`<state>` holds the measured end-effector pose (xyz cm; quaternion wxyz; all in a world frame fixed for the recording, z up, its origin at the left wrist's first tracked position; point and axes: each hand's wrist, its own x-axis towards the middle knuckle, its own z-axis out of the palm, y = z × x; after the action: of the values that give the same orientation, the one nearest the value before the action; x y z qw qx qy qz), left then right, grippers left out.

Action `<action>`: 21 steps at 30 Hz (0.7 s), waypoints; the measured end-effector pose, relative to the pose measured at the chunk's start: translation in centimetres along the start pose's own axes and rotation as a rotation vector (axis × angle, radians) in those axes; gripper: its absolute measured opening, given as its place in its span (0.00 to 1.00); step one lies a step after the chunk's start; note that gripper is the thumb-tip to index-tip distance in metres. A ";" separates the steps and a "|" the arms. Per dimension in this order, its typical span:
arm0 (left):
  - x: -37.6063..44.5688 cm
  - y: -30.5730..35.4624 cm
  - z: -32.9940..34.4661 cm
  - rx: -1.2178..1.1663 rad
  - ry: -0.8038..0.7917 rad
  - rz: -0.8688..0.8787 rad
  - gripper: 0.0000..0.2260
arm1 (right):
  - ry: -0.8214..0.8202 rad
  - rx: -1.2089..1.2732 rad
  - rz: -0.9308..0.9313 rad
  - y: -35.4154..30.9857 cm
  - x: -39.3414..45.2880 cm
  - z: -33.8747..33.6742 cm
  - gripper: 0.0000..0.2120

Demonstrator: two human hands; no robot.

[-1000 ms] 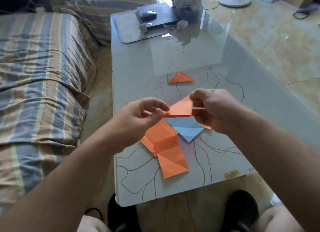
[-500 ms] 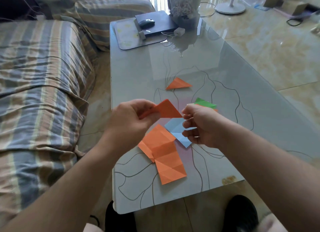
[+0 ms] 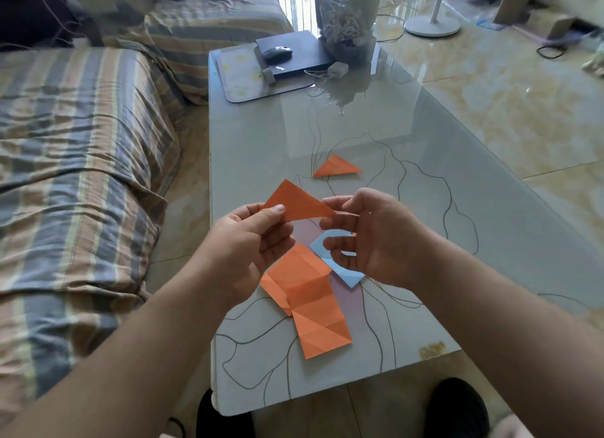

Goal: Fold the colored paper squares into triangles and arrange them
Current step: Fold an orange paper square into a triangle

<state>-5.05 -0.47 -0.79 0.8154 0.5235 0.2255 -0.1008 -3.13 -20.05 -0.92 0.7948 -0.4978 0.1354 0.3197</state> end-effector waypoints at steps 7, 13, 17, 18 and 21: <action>-0.8 -0.8 1.0 -0.112 -0.089 -0.083 0.04 | 0.038 -0.059 -0.052 1.4 0.5 0.7 0.06; -1.0 -1.5 1.3 0.010 -0.163 -0.067 0.03 | 0.098 -0.205 -0.170 2.1 0.7 1.0 0.14; -1.0 -1.4 0.8 0.196 -0.140 0.060 0.11 | 0.100 -0.246 -0.152 1.6 0.5 0.6 0.07; -0.9 -1.2 0.7 0.228 -0.132 0.087 0.12 | 0.102 -0.260 -0.148 1.4 0.5 0.5 0.07; -0.9 -0.6 0.5 0.263 -0.114 0.132 0.15 | 0.112 -0.267 -0.158 0.4 0.3 0.0 0.08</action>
<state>-5.95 -1.21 -0.72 0.7563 0.6328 0.1286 -0.1052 -3.15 -19.80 -1.33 0.7354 -0.6251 0.0966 0.2431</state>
